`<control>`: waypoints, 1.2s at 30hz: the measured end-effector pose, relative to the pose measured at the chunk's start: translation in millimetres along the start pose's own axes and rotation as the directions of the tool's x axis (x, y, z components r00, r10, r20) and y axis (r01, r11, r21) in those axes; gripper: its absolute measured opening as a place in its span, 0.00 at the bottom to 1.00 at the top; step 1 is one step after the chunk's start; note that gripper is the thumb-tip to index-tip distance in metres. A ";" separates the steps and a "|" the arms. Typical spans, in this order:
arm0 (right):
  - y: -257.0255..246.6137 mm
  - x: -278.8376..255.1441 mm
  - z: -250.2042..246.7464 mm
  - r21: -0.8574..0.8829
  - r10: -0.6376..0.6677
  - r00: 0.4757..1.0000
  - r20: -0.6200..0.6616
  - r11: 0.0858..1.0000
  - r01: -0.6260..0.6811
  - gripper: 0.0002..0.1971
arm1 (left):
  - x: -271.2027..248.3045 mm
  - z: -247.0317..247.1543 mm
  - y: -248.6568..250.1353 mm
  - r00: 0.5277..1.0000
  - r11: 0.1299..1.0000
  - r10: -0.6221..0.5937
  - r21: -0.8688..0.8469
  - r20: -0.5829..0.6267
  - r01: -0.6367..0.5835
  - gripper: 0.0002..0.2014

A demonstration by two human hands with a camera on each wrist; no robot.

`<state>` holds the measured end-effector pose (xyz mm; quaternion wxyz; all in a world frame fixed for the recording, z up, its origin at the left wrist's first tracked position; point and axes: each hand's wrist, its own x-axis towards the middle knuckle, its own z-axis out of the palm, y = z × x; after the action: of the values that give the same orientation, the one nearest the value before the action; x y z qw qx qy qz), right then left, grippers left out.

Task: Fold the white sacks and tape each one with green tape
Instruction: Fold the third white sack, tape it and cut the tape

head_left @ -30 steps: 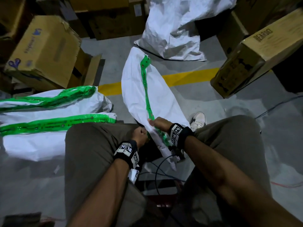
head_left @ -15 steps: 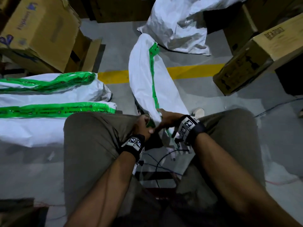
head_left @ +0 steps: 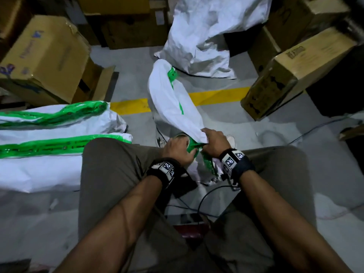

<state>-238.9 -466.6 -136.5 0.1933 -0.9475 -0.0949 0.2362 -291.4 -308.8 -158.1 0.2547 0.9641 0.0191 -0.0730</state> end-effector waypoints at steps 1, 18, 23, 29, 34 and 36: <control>1.8 -2.5 -2.3 -0.002 -0.011 1.000 0.015 1.000 0.011 0.34 | 2.9 -1.4 6.5 1.000 0.999 -0.002 0.050 -0.022 0.003 0.15; 65.9 -13.5 -60.8 0.265 -0.053 0.996 -0.067 0.962 0.069 0.20 | 34.4 -14.7 -6.2 0.744 0.695 0.668 0.382 -0.027 -0.609 0.15; 77.8 -23.6 -60.0 0.218 -0.089 0.995 -0.047 0.971 0.097 0.21 | 91.4 -77.5 16.3 0.964 0.834 0.248 0.487 0.091 -0.261 0.28; 77.1 -25.8 -64.8 0.301 -0.087 0.993 -0.084 0.947 0.109 0.17 | 124.7 -94.6 14.7 0.928 0.818 0.257 0.449 0.272 -0.358 0.17; 84.9 -30.5 -61.1 0.300 -0.101 0.992 -0.074 0.946 0.119 0.16 | 128.7 -78.8 18.6 0.944 0.823 0.267 0.463 0.196 -0.328 0.14; 87.3 -32.0 -61.0 0.294 -0.107 0.991 -0.086 0.947 0.128 0.16 | 133.3 -75.7 14.9 0.950 0.800 0.258 0.511 0.178 -0.313 0.17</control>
<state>-229.5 -574.1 -109.6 0.3512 -0.9077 -0.1075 0.2030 -148.6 -284.4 -105.8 -0.0144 0.9834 -0.1600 -0.0841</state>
